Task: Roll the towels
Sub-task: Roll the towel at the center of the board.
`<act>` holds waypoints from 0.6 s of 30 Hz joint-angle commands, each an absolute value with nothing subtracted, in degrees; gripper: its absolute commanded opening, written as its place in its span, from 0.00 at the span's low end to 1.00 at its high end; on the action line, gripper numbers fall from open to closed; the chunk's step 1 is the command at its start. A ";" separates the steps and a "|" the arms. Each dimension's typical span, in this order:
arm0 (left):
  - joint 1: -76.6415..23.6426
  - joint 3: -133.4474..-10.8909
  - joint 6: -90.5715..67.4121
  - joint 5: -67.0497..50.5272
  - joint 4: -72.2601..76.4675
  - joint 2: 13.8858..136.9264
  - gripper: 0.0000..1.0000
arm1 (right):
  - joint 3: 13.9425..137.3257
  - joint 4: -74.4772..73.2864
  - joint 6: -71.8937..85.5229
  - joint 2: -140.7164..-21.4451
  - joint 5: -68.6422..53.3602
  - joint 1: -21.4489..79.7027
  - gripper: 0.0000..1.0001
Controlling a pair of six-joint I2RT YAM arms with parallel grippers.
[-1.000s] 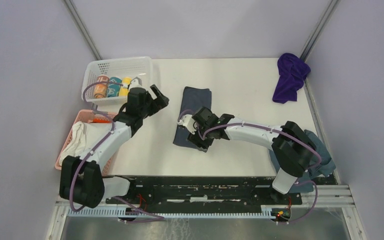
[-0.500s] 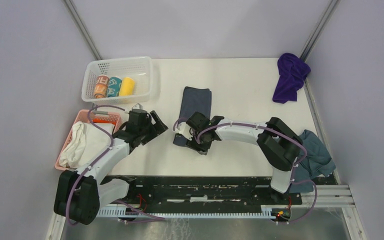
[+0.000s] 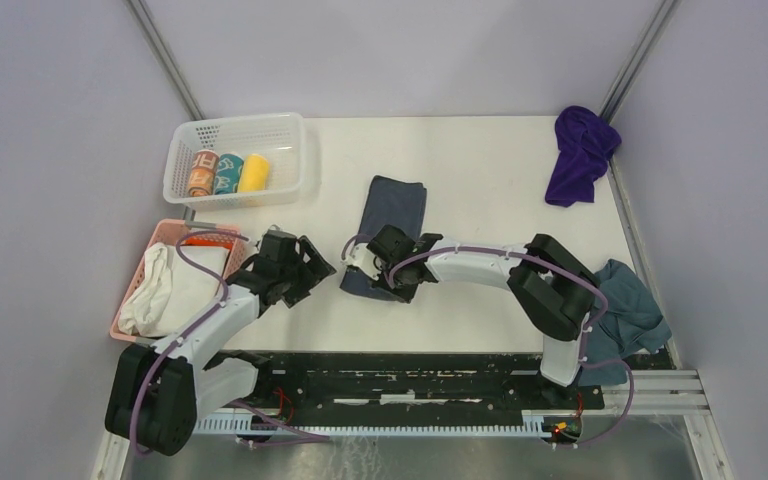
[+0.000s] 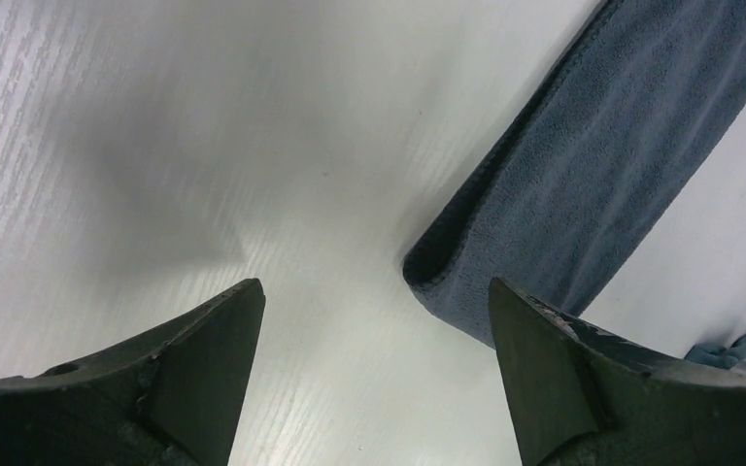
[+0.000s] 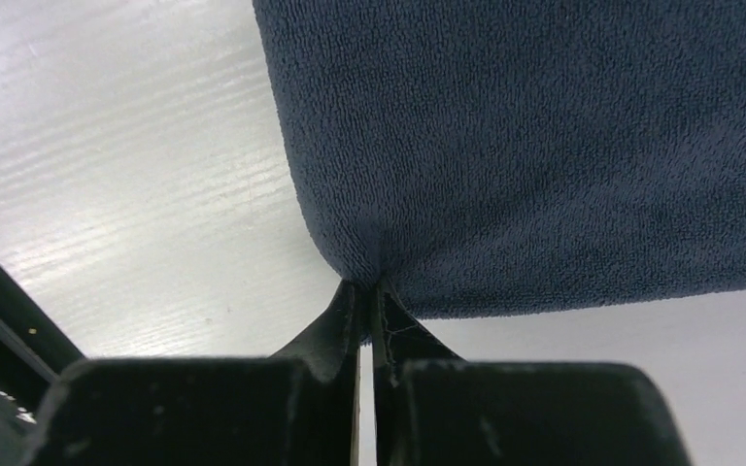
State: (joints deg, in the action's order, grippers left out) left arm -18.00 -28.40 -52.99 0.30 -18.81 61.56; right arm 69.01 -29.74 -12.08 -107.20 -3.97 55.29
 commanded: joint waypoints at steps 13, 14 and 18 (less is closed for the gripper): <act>-28.59 -26.72 -72.00 3.05 -15.05 62.82 0.87 | 69.73 -20.75 5.41 -106.57 -9.99 55.45 0.01; -29.12 -26.97 -72.39 3.31 -14.42 63.75 0.85 | 69.73 -20.64 5.78 -106.68 -9.95 55.45 0.01; -30.66 -28.37 -73.35 3.88 -12.15 68.82 0.78 | 69.32 -20.08 6.06 -106.63 -10.63 55.43 0.01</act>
State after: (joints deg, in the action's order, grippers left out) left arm -29.34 -26.72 -68.95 1.72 -16.49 65.32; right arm 68.84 -22.85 3.70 -107.07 -9.67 55.11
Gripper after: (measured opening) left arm 0.817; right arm 0.030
